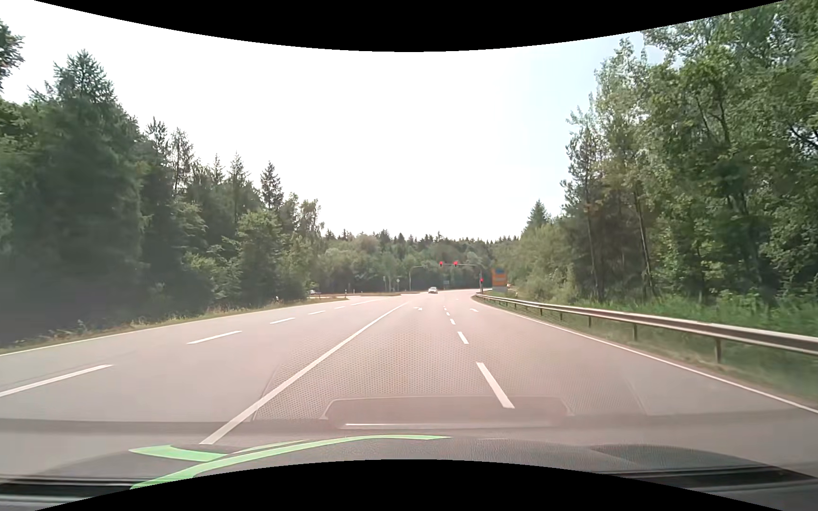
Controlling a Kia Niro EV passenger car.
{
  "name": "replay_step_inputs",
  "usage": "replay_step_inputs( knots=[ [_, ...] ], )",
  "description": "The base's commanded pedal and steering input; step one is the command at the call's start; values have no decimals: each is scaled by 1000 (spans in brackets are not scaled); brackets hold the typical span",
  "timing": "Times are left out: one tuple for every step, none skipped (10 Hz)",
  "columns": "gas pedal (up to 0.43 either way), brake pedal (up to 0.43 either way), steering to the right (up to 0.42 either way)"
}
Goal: Follow the waypoints while adhering to traffic rules and regulations
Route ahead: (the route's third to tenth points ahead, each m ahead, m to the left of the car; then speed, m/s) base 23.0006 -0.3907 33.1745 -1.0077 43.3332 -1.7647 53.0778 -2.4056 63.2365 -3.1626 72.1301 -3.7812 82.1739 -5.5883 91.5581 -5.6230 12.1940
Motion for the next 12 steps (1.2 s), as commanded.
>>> replay_step_inputs(
  knots=[
    [0, 12, 5],
    [0, 24, 5],
    [0, 24, 5],
    [0, 30, 5],
    [0, 30, 5],
    [0, 37, 6],
    [0, 43, 6],
    [0, 49, 6],
    [0, 49, 5],
    [0, 49, 5],
    [0, 55, 6],
    [0, 55, 7]
  ],
)
